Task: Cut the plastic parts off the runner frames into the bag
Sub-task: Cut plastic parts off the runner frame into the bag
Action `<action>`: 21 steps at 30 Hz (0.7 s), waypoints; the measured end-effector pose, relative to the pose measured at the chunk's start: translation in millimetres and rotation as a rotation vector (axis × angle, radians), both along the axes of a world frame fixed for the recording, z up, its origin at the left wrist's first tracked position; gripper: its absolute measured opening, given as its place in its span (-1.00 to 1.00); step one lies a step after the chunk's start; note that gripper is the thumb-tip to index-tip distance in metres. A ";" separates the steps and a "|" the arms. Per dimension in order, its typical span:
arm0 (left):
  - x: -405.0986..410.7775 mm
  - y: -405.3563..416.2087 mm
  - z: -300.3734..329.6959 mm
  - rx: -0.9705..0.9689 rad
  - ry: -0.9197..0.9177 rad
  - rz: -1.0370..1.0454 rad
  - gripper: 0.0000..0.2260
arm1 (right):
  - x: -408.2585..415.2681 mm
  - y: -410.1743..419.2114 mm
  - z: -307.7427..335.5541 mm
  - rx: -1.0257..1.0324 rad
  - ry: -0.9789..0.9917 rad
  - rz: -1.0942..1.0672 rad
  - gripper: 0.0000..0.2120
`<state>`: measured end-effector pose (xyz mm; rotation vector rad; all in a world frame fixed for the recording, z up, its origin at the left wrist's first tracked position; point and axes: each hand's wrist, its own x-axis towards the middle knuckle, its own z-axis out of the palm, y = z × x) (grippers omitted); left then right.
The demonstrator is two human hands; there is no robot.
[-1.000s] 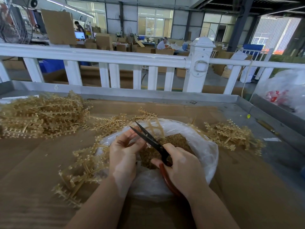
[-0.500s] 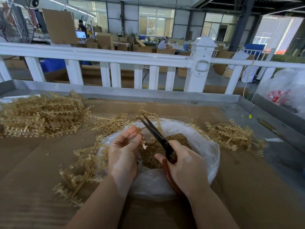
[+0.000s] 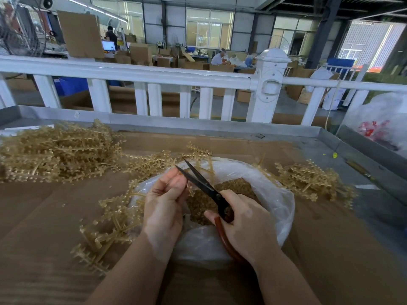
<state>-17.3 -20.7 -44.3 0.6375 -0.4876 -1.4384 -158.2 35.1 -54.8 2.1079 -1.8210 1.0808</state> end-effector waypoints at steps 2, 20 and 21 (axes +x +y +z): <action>-0.2 0.8 0.3 -0.008 -0.004 -0.016 -0.77 | -0.2 0.2 0.1 -0.002 -0.002 0.009 -0.63; -1.3 1.2 -0.8 -0.053 -0.064 -0.078 -0.82 | 2.9 -0.9 0.9 -0.044 0.065 -0.096 -0.55; -1.3 1.3 -0.4 -0.047 -0.058 -0.072 -0.82 | 3.1 -0.6 1.2 -0.042 0.072 -0.103 -0.54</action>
